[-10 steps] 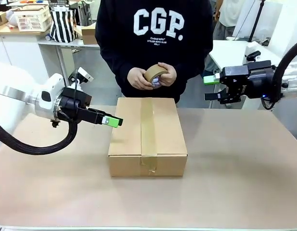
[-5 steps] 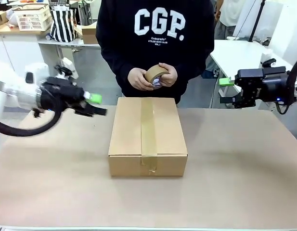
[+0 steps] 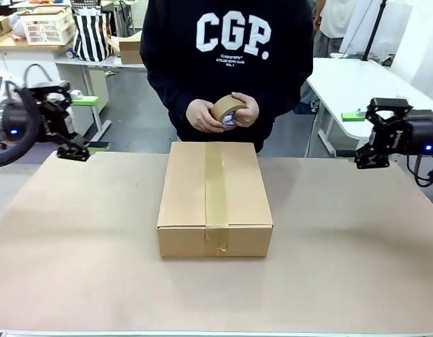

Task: Pack the gift set into the box.
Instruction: Press and hold the closed box until the human finishes sealing it.

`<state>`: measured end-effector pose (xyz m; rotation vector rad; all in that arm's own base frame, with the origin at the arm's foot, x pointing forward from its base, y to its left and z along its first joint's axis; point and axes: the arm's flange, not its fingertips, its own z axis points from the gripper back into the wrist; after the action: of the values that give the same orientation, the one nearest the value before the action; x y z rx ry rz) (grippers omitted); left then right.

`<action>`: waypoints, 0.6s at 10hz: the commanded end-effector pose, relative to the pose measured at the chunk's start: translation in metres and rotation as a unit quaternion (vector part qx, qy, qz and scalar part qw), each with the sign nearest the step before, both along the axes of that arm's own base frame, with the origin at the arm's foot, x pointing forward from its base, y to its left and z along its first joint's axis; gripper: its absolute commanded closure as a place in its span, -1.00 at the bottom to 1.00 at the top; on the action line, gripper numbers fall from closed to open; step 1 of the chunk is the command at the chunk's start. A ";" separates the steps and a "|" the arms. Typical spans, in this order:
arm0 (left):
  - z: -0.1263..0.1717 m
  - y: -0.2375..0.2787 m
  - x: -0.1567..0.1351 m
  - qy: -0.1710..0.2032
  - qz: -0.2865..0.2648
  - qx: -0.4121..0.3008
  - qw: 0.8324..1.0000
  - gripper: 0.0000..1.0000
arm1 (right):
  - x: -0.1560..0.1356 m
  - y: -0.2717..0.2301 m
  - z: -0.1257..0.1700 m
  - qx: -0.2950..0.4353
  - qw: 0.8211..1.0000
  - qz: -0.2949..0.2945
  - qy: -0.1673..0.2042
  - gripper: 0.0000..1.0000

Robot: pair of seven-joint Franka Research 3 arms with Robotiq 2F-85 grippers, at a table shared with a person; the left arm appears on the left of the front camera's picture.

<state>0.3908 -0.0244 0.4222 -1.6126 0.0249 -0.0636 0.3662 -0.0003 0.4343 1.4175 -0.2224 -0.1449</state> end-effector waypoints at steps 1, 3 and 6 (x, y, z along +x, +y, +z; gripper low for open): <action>-0.010 -0.001 -0.025 -0.006 -0.023 0.002 1.000 -1.00 | -0.040 0.011 -0.007 0.009 0.999 0.000 -0.042 -1.00; 0.000 0.000 0.000 0.000 0.000 0.000 1.000 -1.00 | 0.000 0.000 0.000 0.000 1.000 0.000 0.000 -1.00; 0.000 0.000 0.000 0.000 0.000 0.000 1.000 -1.00 | 0.000 0.000 0.000 0.000 1.000 0.000 0.000 -1.00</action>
<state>0.3884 -0.0217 0.4213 -1.6052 0.0362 -0.0703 0.3661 -0.0002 0.4339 1.4223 -0.2209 -0.1387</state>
